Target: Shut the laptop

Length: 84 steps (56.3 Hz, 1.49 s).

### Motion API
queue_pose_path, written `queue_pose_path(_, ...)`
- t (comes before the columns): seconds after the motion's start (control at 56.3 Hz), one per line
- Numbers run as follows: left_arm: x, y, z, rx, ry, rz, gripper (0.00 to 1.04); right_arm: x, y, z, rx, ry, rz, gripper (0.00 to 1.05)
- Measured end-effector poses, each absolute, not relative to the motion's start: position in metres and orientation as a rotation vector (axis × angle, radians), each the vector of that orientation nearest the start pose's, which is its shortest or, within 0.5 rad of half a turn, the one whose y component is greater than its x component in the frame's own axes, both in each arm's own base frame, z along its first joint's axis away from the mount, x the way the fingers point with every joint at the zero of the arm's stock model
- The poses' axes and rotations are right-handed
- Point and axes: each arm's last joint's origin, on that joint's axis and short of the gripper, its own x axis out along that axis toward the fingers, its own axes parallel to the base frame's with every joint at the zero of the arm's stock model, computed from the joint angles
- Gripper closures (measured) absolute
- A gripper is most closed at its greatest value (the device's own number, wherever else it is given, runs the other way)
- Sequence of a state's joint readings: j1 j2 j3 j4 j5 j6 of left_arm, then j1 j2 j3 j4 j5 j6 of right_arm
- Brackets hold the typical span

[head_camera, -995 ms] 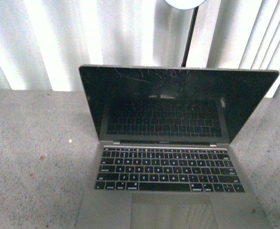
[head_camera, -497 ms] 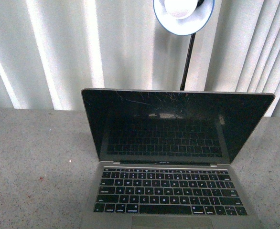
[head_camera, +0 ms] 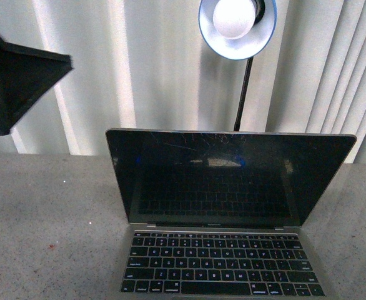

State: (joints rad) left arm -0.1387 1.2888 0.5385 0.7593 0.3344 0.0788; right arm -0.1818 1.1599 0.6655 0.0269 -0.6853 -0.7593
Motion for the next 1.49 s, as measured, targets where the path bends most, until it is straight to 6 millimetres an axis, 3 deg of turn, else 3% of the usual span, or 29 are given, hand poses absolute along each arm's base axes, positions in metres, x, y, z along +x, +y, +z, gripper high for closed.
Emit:
queue_pose_path(0.142, 0.285, -0.06, 0.241, 0.171, -0.003, -0.453, 0.07, 0.259, -0.026, 0.245, -0.643, 0.196, 0.715, 0.07)
queue_pose_path(0.373, 0.329, -0.075, 0.244, 0.305, 0.085, -0.3, 0.07, 0.297, -0.023, 0.253, -0.75, 0.144, 0.72, 0.07)
queue_pose_path(0.497, 0.342, -0.086, 0.252, 0.313, 0.087, -0.321, 0.07, 0.313, -0.016, 0.252, -0.764, 0.146, 0.755, 0.08)
queue_pose_path(0.586, 0.345, -0.093, 0.258, 0.332, 0.086, -0.331, 0.07, 0.321, -0.011, 0.253, -0.779, 0.138, 0.79, 0.22)
queue_pose_path(0.764, 0.346, -0.101, 0.261, 0.386, 0.094, -0.4, 0.37, 0.336, -0.005, 0.255, -0.829, 0.15, 0.836, 0.52)
queue_pose_path(0.959, 0.352, -0.113, 0.256, 0.523, 0.14, -0.496, 0.83, 0.354, 0.006, 0.251, -0.952, 0.163, 0.912, 1.0)
queue_pose_path(1.03, 0.359, -0.119, 0.258, 0.565, 0.166, -0.528, 1.01, 0.358, 0.012, 0.252, -0.984, 0.154, 0.935, 1.02)
queue_pose_path(1.19, 0.363, -0.123, 0.256, 0.609, 0.239, -0.624, 1.01, 0.356, 0.023, 0.245, -1.02, 0.182, 1.007, 1.02)
queue_pose_path(1.492, 0.363, -0.122, 0.244, 0.655, 0.348, -0.62, 1.01, 0.359, 0.029, 0.235, -1.066, 0.189, 1.044, 1.02)
